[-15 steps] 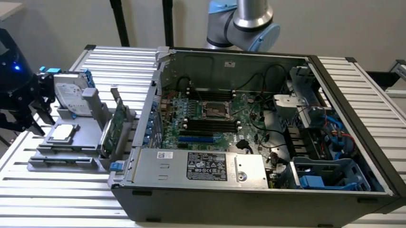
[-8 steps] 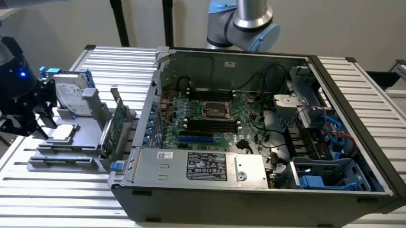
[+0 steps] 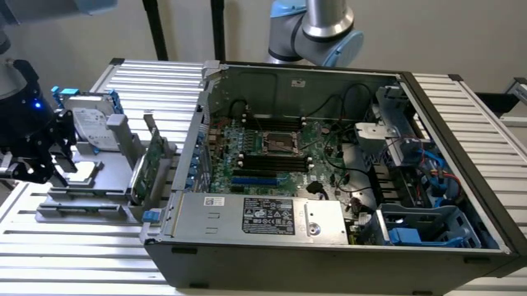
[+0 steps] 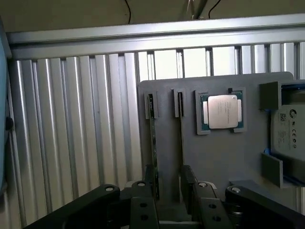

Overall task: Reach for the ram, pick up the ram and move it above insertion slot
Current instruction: 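Pick up the ram and move it above insertion slot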

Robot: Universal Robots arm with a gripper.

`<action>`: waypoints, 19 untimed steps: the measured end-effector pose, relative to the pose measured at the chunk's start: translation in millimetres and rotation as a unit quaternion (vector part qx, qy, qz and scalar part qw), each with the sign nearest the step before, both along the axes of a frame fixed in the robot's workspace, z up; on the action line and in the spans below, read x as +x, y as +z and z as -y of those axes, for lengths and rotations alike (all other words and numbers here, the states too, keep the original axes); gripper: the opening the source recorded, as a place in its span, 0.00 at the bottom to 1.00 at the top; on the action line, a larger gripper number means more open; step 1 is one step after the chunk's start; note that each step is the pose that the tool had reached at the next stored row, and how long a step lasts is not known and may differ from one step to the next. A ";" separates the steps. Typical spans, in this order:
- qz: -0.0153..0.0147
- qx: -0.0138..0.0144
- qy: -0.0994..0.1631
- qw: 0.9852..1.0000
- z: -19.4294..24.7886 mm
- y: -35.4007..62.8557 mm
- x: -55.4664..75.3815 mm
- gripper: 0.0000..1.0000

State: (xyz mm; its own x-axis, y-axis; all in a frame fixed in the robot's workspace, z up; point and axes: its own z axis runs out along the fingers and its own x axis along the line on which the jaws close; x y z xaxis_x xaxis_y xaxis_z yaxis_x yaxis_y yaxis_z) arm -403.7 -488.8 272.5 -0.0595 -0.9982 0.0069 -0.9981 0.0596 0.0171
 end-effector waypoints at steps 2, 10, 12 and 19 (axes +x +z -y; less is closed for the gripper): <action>0.000 0.000 0.006 1.000 0.7 -3.6 0.0 0.36; 0.000 0.000 0.027 1.000 3.9 -18.2 0.0 0.36; 0.000 0.000 0.030 1.000 5.4 -21.6 0.0 0.36; 0.000 0.000 0.036 0.999 10.7 -29.4 2.0 0.36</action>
State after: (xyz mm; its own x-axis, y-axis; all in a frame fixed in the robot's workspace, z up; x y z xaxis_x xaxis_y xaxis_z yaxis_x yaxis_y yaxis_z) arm -401.8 -499.5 243.0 0.0134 -0.9999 0.0061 -0.9998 -0.0133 0.0172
